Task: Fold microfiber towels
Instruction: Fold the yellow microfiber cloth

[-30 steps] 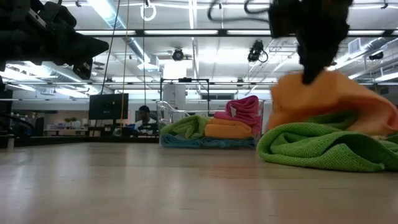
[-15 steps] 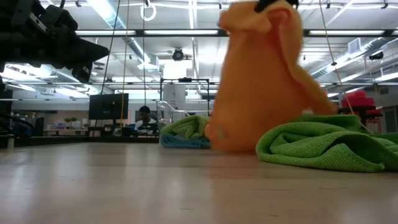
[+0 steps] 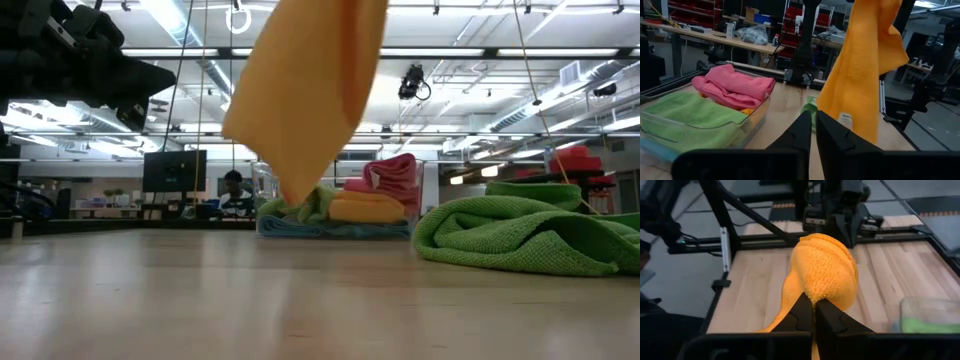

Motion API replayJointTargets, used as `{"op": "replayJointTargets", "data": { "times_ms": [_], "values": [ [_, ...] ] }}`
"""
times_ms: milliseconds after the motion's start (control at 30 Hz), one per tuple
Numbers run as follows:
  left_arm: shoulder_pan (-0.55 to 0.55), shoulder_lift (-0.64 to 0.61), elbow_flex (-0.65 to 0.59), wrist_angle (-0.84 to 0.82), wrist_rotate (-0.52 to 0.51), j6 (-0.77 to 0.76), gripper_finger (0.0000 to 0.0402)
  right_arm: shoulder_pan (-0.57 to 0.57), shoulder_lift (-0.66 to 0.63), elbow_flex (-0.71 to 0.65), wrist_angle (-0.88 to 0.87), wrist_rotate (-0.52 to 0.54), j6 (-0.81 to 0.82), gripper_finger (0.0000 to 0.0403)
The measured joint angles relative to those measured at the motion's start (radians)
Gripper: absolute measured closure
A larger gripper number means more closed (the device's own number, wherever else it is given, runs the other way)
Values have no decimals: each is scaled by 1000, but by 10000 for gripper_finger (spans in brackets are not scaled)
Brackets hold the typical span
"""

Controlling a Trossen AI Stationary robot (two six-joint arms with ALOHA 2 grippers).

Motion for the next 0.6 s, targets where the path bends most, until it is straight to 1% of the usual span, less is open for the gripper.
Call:
{"op": "replayJointTargets", "data": {
  "times_ms": [100, 167, 367, 533, 600],
  "values": [
    [0, 0, 0, 4, 0, 0, 365, -11, 0, 0, 35, -37, -13, 398],
    [0, 0, 0, 4, 0, 0, 365, -16, 0, 0, 43, -43, -13, 398],
    [0, 0, 0, 27, 0, -4, 369, -37, 0, 0, 50, -45, -13, 398],
    [-1, 0, 0, 63, 0, -20, 362, -63, 15, 0, 51, -45, -12, 398],
    [-1, 0, 0, 73, 1, -30, 359, -78, 36, 0, 80, -43, -11, 398]
  ]
}}
